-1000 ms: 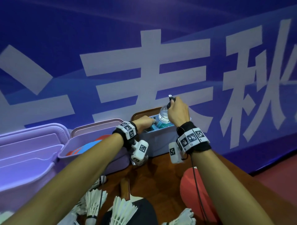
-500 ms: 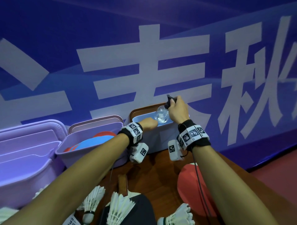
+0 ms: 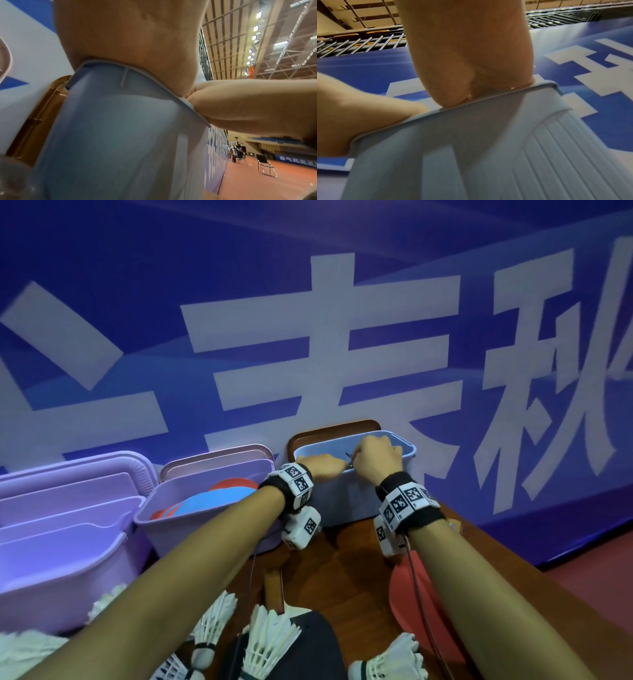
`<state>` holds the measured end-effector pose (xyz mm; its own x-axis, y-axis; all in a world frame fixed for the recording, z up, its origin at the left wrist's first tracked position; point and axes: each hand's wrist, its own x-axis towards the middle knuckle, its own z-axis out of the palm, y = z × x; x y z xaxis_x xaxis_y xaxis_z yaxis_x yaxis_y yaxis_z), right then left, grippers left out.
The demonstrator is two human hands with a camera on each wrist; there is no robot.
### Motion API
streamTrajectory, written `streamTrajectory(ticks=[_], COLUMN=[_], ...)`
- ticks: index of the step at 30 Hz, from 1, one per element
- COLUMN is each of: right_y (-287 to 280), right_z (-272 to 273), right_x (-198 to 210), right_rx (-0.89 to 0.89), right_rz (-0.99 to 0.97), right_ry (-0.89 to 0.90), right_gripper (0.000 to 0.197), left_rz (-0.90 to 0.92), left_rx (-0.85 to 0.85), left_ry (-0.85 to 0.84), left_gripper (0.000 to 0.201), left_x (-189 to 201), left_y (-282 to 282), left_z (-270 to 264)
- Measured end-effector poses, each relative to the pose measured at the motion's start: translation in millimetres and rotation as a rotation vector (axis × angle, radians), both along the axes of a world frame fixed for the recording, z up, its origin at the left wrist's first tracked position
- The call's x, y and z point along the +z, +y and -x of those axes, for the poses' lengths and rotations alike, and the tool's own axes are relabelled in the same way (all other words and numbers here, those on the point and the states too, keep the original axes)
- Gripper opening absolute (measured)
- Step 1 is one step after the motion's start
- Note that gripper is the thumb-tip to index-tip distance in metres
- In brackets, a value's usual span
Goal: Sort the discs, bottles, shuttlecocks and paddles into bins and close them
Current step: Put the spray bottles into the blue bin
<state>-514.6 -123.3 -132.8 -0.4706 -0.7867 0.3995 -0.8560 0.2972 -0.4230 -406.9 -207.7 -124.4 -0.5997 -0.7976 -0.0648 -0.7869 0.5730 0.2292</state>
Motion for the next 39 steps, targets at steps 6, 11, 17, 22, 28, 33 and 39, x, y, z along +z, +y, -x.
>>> streamTrajectory(ticks=[6, 11, 17, 22, 28, 33, 39], right_y=[10.0, 16.2, 20.4, 21.1, 20.2, 23.5, 18.0], right_z=[10.8, 12.5, 11.4, 11.0, -10.0, -25.9, -27.0], right_x=[7.7, 10.3, 12.7, 17.3, 39.8, 48.4, 42.8], right_rx=[-0.044, 0.002, -0.032, 0.006, 0.082, 0.130, 0.184], right_rz=[-0.133, -0.230, -0.204, -0.162, 0.065, 0.080, 0.049], right_ry=[-0.021, 0.001, -0.025, -0.053, -0.040, -0.015, -0.017], right_gripper=[0.016, 0.012, 0.014, 0.013, 0.025, 0.023, 0.027], left_rz=[0.008, 0.021, 0.338, 0.333, 0.116, 0.099, 0.137], left_rx=[0.019, -0.016, 0.066, 0.116, -0.068, -0.035, -0.089], left_ry=[-0.115, -0.041, 0.096, 0.002, -0.311, -0.580, -0.650], left_gripper=[0.038, 0.032, 0.026, 0.016, 0.023, 0.071, 0.077], left_x=[4.7, 7.4, 19.1, 52.3, 50.3, 42.7, 43.3], left_y=[-4.9, 6.1, 13.9, 3.1, 21.3, 20.5, 22.3], left_z=[-1.3, -5.4, -17.1, -51.3, -79.9, -82.3, -81.5])
